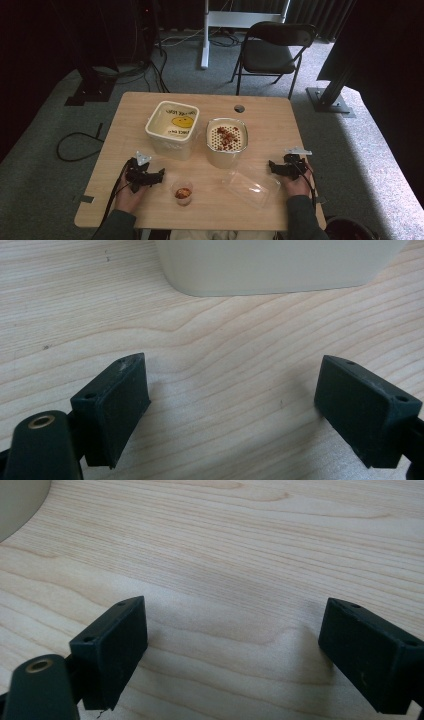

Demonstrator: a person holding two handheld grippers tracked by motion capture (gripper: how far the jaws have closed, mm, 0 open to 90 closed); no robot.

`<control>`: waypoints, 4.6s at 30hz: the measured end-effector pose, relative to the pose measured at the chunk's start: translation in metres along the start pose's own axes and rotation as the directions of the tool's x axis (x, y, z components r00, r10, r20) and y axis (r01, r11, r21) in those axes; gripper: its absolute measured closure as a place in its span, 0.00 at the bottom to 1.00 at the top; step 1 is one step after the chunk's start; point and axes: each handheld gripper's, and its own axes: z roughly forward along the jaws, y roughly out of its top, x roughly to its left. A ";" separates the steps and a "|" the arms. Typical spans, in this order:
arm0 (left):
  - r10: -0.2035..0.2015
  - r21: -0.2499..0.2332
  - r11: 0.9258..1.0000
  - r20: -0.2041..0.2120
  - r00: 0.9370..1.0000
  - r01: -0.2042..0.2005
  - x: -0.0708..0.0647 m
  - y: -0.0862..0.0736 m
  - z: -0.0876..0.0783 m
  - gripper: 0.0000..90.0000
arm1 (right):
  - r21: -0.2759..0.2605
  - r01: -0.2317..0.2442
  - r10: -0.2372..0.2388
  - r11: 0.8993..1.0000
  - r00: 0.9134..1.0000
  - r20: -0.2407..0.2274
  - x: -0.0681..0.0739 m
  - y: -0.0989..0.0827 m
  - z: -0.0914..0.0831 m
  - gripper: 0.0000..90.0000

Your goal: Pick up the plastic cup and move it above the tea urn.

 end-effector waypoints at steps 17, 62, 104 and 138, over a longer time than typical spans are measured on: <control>0.006 0.001 1.000 0.005 1.000 -0.006 0.001 -0.001 -0.001 0.16 | -0.009 -0.081 0.081 0.997 0.997 -0.005 -0.001 -0.003 -0.042 0.55; 0.007 0.000 1.000 0.005 1.000 -0.007 0.001 -0.001 -0.001 0.16 | -0.071 0.027 -0.052 0.997 0.920 -0.389 0.046 -0.016 -0.124 0.94; 0.006 0.001 1.000 0.006 1.000 -0.006 0.001 -0.001 -0.001 0.16 | -0.261 -0.090 -0.105 0.961 0.755 -0.647 0.090 0.098 -0.140 0.97; 0.010 0.003 1.000 0.006 1.000 -0.010 0.001 -0.001 -0.001 0.16 | -0.328 -0.217 -0.108 0.919 0.662 -0.742 0.131 0.213 -0.126 0.98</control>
